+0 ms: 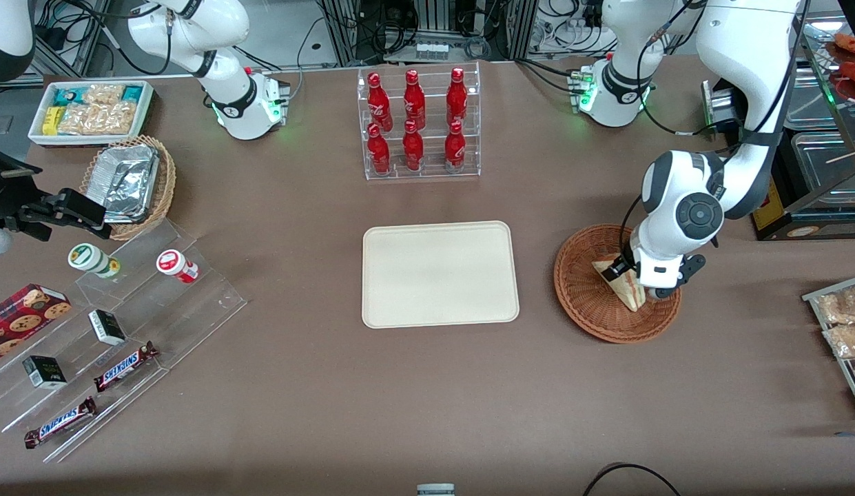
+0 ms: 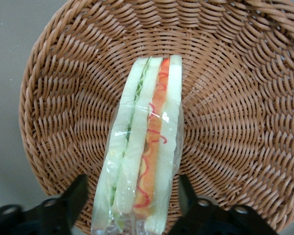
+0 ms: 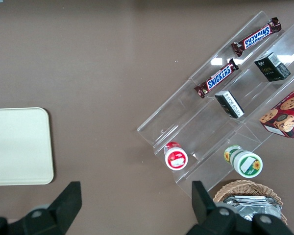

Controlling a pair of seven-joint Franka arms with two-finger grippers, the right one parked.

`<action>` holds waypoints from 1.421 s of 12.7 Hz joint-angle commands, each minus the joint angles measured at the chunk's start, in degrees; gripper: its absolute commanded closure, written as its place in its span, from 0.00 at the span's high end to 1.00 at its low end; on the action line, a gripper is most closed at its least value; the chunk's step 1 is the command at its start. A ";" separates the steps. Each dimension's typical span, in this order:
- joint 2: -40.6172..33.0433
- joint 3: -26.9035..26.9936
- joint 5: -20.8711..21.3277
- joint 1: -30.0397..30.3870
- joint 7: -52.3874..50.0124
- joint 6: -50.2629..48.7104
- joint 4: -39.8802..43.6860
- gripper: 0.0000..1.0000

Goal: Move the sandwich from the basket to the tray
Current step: 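Lower the left gripper and close it on the wrapped sandwich, then lift the sandwich and carry it over the cream tray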

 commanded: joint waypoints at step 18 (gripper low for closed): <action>7.87 -0.31 -0.26 -26.02 -2.22 -24.15 25.85 0.06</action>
